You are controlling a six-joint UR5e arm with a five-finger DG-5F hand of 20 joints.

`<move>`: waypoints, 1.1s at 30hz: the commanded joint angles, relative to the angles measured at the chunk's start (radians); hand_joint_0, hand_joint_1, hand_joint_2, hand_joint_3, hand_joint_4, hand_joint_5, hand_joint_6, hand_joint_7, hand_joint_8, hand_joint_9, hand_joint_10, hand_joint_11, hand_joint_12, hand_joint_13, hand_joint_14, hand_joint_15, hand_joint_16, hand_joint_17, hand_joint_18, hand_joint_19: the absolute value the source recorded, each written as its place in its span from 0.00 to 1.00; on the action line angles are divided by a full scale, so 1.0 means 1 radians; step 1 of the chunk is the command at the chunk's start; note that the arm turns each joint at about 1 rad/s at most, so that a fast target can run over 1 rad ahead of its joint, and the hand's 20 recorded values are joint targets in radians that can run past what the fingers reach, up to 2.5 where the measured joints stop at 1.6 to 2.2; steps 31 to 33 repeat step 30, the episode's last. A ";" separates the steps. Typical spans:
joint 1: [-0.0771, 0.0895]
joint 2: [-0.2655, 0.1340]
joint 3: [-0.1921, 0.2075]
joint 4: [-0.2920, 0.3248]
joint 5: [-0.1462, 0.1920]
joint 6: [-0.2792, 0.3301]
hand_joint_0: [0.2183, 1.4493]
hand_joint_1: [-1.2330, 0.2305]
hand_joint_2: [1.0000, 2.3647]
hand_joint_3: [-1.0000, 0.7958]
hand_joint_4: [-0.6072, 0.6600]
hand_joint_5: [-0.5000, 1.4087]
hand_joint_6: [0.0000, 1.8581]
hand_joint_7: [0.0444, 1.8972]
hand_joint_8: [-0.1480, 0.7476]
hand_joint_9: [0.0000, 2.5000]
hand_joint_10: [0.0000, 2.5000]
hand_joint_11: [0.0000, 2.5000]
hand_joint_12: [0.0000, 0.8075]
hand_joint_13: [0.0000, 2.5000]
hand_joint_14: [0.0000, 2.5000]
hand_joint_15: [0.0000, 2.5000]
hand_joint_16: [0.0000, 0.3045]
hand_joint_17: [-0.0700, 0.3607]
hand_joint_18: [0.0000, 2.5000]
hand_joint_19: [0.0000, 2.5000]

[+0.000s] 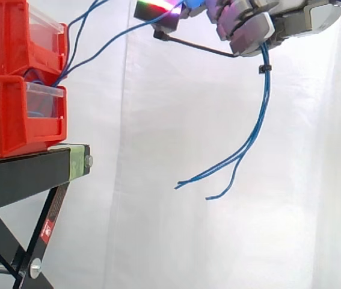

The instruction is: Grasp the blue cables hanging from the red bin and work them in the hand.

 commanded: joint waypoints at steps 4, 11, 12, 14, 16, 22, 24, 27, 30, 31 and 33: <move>0.000 0.000 0.000 0.000 0.000 0.000 0.55 0.38 0.02 0.38 0.68 0.58 0.00 0.76 0.56 0.32 1.00 0.88 0.55 0.39 1.00 0.61 0.15 0.40 0.57 0.52; 0.000 0.000 0.000 0.000 0.000 0.000 0.56 0.38 0.02 0.36 0.67 0.58 0.00 0.76 0.57 0.32 1.00 0.90 0.55 0.39 1.00 0.61 0.15 0.40 0.57 0.53; 0.000 0.000 0.000 0.000 0.000 0.000 0.56 0.38 0.02 0.36 0.67 0.58 0.00 0.77 0.57 0.32 1.00 0.89 0.55 0.39 1.00 0.61 0.15 0.40 0.57 0.52; 0.000 0.000 0.002 0.000 0.000 0.000 0.56 0.38 0.02 0.36 0.67 0.58 0.00 0.76 0.57 0.31 1.00 0.89 0.55 0.39 1.00 0.61 0.15 0.40 0.57 0.53; 0.000 0.000 0.000 0.000 0.000 0.000 0.56 0.38 0.02 0.36 0.67 0.58 0.00 0.76 0.57 0.31 1.00 0.89 0.55 0.39 1.00 0.61 0.15 0.40 0.57 0.53; 0.000 0.000 0.000 0.000 0.000 0.000 0.56 0.38 0.02 0.36 0.67 0.58 0.00 0.76 0.57 0.31 1.00 0.89 0.54 0.38 1.00 0.60 0.15 0.40 0.56 0.53; 0.000 0.000 0.002 0.000 0.000 0.000 0.56 0.38 0.02 0.36 0.67 0.58 0.00 0.76 0.57 0.31 1.00 0.90 0.55 0.38 1.00 0.60 0.15 0.39 0.56 0.53; 0.000 0.000 0.000 0.000 0.000 0.000 0.56 0.38 0.02 0.36 0.67 0.58 0.00 0.76 0.57 0.31 1.00 0.88 0.55 0.38 1.00 0.61 0.15 0.40 0.56 0.53; 0.000 0.000 0.000 0.000 0.000 0.000 0.56 0.38 0.02 0.36 0.66 0.57 0.00 0.77 0.57 0.31 1.00 0.88 0.55 0.38 1.00 0.61 0.15 0.40 0.56 0.53; 0.000 0.000 0.000 0.000 0.000 0.000 0.56 0.38 0.02 0.36 0.66 0.57 0.00 0.77 0.57 0.31 1.00 0.88 0.55 0.38 1.00 0.61 0.15 0.40 0.56 0.53; 0.000 0.000 0.000 0.000 0.000 0.000 0.56 0.38 0.02 0.36 0.66 0.57 0.00 0.77 0.57 0.31 1.00 0.88 0.55 0.38 1.00 0.61 0.15 0.40 0.56 0.53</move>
